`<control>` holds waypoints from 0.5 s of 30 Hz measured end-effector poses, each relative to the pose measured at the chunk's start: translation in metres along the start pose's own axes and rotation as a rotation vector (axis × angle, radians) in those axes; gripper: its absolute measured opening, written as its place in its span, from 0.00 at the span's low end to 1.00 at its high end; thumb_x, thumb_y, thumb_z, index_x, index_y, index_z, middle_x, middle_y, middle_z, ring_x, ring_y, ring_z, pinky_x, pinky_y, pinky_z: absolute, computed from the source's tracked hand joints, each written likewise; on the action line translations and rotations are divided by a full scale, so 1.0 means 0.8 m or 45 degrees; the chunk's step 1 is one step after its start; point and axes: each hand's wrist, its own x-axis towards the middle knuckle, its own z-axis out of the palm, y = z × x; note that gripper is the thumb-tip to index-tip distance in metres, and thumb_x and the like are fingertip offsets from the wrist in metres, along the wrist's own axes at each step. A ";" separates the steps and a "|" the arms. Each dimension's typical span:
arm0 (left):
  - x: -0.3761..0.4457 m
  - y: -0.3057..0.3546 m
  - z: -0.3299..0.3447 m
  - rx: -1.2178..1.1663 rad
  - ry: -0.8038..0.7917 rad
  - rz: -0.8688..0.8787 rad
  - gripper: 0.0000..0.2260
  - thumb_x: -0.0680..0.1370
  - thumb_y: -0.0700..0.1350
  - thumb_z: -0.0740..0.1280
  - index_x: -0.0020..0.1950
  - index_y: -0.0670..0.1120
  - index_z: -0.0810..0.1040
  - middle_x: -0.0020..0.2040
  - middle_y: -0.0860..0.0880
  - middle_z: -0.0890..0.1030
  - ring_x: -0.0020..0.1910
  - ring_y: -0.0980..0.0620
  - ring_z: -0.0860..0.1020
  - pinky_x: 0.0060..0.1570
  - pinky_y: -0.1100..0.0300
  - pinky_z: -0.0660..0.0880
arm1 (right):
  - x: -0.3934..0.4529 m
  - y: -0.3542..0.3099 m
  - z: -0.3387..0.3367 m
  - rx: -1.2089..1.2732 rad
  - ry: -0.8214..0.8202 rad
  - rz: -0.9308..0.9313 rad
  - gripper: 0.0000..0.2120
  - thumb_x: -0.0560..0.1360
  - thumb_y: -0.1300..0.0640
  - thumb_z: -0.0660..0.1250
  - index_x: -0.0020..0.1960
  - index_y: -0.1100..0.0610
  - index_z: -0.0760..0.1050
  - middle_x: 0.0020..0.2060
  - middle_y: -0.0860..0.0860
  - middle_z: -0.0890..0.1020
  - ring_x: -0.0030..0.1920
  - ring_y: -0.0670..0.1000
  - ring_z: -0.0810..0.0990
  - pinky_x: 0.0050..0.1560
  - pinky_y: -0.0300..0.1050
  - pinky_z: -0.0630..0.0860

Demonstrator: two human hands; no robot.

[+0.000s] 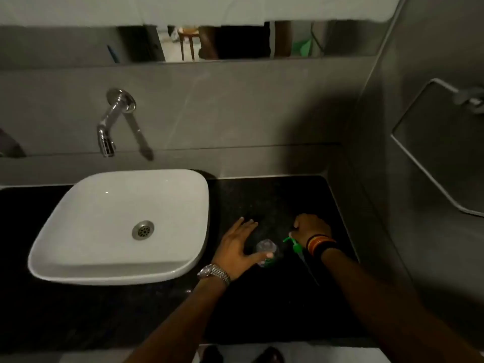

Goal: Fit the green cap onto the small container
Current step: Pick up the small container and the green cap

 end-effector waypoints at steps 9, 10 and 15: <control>0.015 -0.003 0.030 -0.117 -0.074 -0.065 0.28 0.66 0.60 0.79 0.63 0.54 0.82 0.75 0.52 0.72 0.78 0.53 0.58 0.76 0.58 0.57 | 0.007 -0.002 0.037 -0.174 -0.032 0.093 0.18 0.68 0.52 0.75 0.58 0.55 0.81 0.57 0.57 0.84 0.59 0.60 0.82 0.56 0.52 0.80; 0.014 -0.004 0.031 -0.120 -0.067 -0.076 0.27 0.65 0.59 0.79 0.63 0.54 0.82 0.74 0.53 0.73 0.78 0.55 0.58 0.76 0.59 0.56 | 0.006 -0.001 0.034 -0.141 -0.048 0.074 0.18 0.70 0.52 0.74 0.58 0.56 0.80 0.58 0.58 0.83 0.59 0.60 0.82 0.57 0.52 0.80; 0.007 -0.010 0.040 -0.242 -0.033 -0.154 0.28 0.64 0.61 0.79 0.63 0.56 0.82 0.70 0.61 0.72 0.76 0.60 0.58 0.74 0.62 0.56 | -0.019 0.010 -0.013 0.314 0.098 -0.137 0.11 0.76 0.52 0.68 0.44 0.61 0.79 0.51 0.64 0.82 0.50 0.63 0.82 0.53 0.52 0.79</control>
